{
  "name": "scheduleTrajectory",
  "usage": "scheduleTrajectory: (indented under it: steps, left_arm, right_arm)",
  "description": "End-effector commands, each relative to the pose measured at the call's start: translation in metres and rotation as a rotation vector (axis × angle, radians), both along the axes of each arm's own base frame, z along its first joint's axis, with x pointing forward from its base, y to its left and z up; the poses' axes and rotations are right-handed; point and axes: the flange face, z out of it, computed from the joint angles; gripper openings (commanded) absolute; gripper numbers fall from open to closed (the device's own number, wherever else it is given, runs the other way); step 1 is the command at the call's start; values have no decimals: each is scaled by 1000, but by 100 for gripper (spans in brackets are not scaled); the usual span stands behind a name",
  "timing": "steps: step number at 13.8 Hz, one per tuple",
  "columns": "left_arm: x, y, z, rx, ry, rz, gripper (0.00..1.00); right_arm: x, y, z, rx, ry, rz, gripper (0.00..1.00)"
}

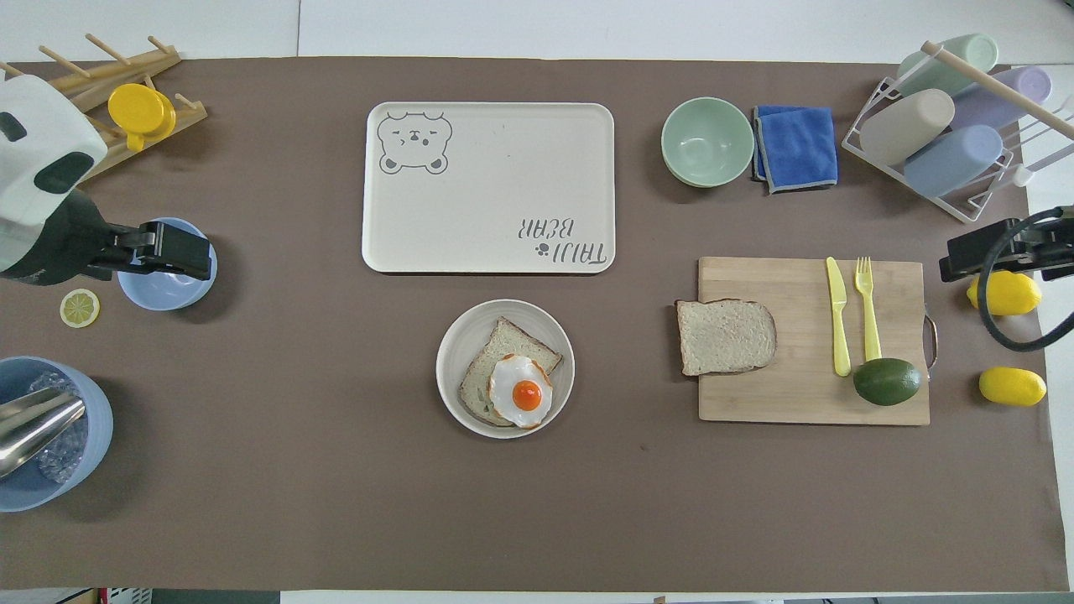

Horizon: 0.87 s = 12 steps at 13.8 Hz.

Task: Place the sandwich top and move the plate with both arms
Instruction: 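Reach the right gripper toward the bread slice on the cutting board, then grasp the bread slice with the right gripper and lift it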

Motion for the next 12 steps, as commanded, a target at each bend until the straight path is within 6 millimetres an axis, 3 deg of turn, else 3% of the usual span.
scheduleTrajectory:
  steps: [1, 3, 4, 6, 7, 12]
  left_arm:
    - [-8, 3, 1, 16, 1, 7, 100]
    - [-8, 2, 0, 16, 2, 5, 100]
    - [-8, 3, 1, 16, 1, 7, 100]
    - [-8, 3, 0, 16, 2, 7, 100]
    - [-8, 3, 1, 16, 1, 7, 100]
    - [-8, 3, 0, 16, 2, 7, 100]
  right_arm:
    - [-3, 38, -3, -27, -20, 31, 100]
    - [3, 68, -16, -90, -13, 6, 100]
    - [5, 93, -23, -116, -7, 23, 100]
    - [14, 130, -51, -150, 32, -1, 100]
    - [19, 159, -66, -191, 35, -18, 100]
    - [32, 227, -130, -218, 40, -111, 100]
